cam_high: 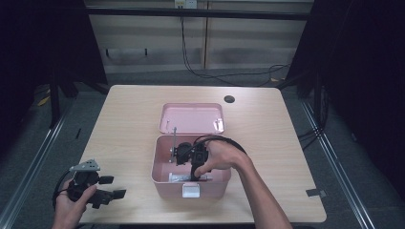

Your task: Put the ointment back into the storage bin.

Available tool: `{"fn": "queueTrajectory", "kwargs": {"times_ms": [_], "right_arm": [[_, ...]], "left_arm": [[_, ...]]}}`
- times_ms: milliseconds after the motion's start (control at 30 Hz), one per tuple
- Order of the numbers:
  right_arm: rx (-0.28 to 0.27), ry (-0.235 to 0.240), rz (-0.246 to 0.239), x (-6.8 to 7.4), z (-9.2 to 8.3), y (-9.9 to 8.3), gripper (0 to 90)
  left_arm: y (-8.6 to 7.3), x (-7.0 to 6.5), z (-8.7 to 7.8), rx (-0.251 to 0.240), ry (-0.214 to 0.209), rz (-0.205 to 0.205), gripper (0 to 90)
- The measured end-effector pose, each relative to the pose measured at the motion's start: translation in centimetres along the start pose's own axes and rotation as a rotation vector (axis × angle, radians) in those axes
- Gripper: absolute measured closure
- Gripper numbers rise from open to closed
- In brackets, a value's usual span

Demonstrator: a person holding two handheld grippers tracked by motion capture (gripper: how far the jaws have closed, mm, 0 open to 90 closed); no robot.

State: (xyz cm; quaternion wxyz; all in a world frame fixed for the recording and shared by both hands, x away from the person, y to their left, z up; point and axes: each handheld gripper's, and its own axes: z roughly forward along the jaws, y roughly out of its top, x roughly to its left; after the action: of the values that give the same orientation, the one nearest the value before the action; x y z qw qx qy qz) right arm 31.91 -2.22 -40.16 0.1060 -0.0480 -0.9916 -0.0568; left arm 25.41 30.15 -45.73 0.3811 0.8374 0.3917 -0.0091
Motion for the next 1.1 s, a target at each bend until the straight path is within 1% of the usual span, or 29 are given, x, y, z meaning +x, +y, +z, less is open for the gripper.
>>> {"fn": "queueTrajectory", "kwargs": {"times_ms": [67,100,167,233,267,300,400,433,467,500,533,633,667,700,800,833,900,933,967,1000,1067,1100], "right_arm": [[-0.008,0.009,-0.002,0.0,0.3,0.0,70.9],[0.01,0.012,0.001,-0.1,0.3,0.1,70.8],[0.004,0.017,-0.001,-0.2,0.4,0.2,70.8],[0.011,0.024,0.002,-0.2,0.6,0.3,70.9],[0.012,0.023,-0.007,-0.2,0.7,0.4,70.8],[0.0,0.025,-0.001,-0.2,0.9,0.4,70.8],[0.002,0.031,-0.004,-0.2,1.1,0.4,70.8],[0.01,0.035,-0.009,-0.3,1.2,0.4,70.9],[0.003,0.037,-0.002,-0.3,1.4,0.4,70.9],[0.017,0.04,-0.004,-0.3,1.4,0.5,70.8],[0.009,0.046,-0.001,-0.4,1.5,0.4,70.8],[0.013,0.04,0.003,-0.6,1.8,0.4,70.9],[0.005,0.039,0.004,-0.7,1.9,0.3,70.8],[-0.002,0.053,0.013,-0.8,2.0,0.3,70.8],[-0.015,0.064,0.016,-1.0,2.2,0.4,70.8],[-0.022,0.067,0.011,-1.1,2.4,0.4,70.8],[-0.02,0.074,0.016,-1.1,2.6,0.5,70.8],[-0.02,0.074,0.006,-1.2,2.8,0.6,70.8],[-0.017,0.075,0.01,-1.1,3.0,0.7,70.8],[-0.005,0.066,0.0,-1.2,3.1,0.8,70.8],[-0.006,0.078,0.004,-1.2,3.7,1.0,70.8],[-0.006,0.078,0.004,-1.2,3.7,1.0,70.8]], "left_arm": [[0.0,0.0,0.0,0.0,-0.002,-0.002,17.0],[0.0,0.0,0.0,0.0,-0.001,-0.002,17.0],[0.0,0.0,0.0,0.0,-0.001,-0.001,17.0],[0.0,0.0,0.0,0.0,-0.001,-0.001,17.0],[0.0,0.0,0.0,0.0,-0.002,-0.001,17.0],[0.0,0.0,0.0,0.001,-0.003,-0.001,17.0],[0.0,0.0,0.1,0.008,-0.006,-0.002,17.0],[0.0,0.0,0.1,0.006,-0.003,-0.002,17.0],[0.0,0.0,0.1,0.007,-0.006,-0.002,17.0],[0.0,0.0,0.1,0.007,-0.006,-0.003,17.0],[0.0,0.0,0.1,0.006,-0.006,-0.003,17.0],[0.0,0.0,0.1,0.004,-0.006,-0.003,17.0],[0.0,0.0,0.1,0.004,-0.005,-0.003,17.0],[0.0,0.0,0.1,0.007,-0.006,-0.002,17.0],[0.0,0.0,0.1,0.002,-0.009,-0.003,17.0],[0.0,0.0,0.1,0.002,-0.009,-0.002,17.0],[0.0,0.0,0.1,0.002,-0.008,-0.002,17.0],[0.0,0.0,0.1,0.005,-0.009,-0.002,17.0],[0.0,0.0,0.1,0.005,-0.01,-0.003,17.0],[0.0,0.0,0.1,0.003,-0.007,-0.003,17.0],[0.0,0.0,0.1,0.004,-0.008,-0.003,17.0],[0.0,0.0,0.0,0.003,-0.005,-0.002,17.0]]}}
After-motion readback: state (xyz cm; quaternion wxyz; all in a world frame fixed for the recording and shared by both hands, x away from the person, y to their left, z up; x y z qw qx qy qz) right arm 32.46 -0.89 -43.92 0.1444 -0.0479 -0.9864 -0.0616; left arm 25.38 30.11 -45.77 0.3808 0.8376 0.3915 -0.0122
